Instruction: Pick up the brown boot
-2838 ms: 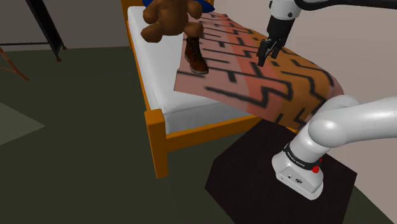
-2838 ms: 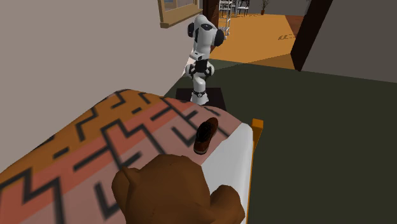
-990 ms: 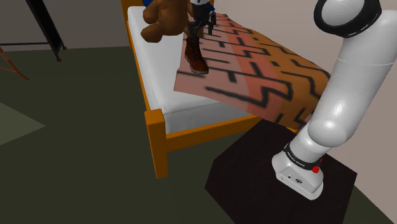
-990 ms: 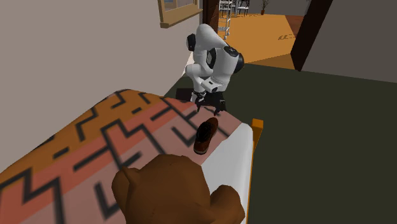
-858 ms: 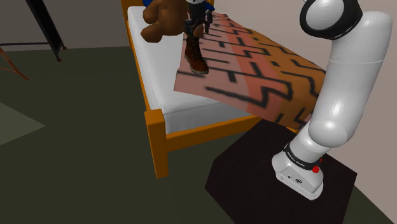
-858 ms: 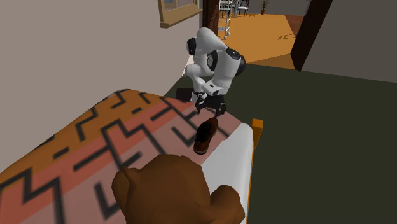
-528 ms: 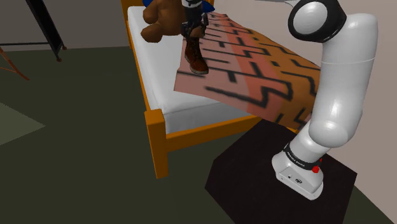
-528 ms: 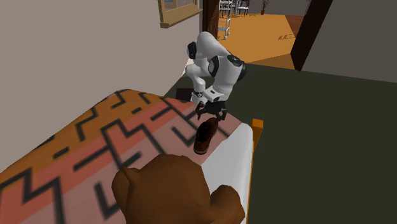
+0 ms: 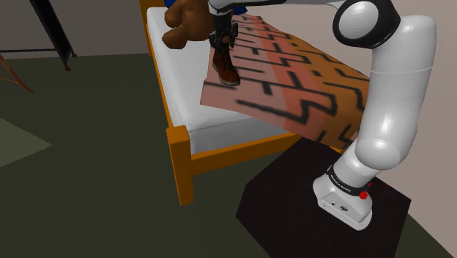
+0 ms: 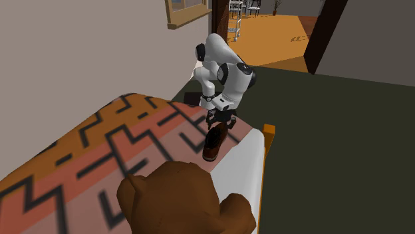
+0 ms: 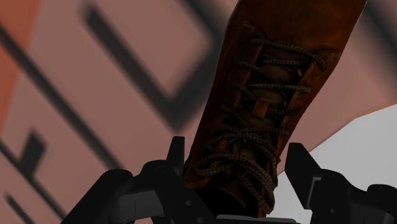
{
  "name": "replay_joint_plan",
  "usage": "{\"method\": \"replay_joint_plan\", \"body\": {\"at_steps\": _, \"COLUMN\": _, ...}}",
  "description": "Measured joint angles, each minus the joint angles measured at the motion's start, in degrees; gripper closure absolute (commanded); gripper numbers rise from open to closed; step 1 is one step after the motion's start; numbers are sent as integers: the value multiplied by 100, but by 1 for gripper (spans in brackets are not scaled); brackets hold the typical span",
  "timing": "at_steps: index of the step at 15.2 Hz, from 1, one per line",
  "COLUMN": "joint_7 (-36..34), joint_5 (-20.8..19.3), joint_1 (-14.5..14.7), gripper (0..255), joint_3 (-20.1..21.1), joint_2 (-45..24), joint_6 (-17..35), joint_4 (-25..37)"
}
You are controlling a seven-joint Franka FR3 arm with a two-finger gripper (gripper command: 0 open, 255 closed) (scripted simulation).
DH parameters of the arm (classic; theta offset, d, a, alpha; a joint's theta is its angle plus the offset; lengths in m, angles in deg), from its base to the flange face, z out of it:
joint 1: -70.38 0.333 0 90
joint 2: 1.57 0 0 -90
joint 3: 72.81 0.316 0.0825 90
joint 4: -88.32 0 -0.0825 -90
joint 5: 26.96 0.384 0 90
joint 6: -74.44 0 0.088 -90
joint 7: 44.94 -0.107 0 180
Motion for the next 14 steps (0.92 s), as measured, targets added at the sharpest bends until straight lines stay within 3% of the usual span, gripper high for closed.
{"method": "replay_joint_plan", "body": {"at_steps": 7, "joint_7": -3, "joint_5": -2, "joint_1": 1, "gripper": 255, "joint_3": 1, "joint_2": -3, "joint_6": 5, "joint_4": 2}}
{"method": "replay_joint_plan", "body": {"at_steps": 14, "joint_7": 132, "joint_5": 3, "joint_1": 60, "gripper": 255, "joint_3": -3, "joint_2": -102, "joint_6": -484, "joint_4": 581}}
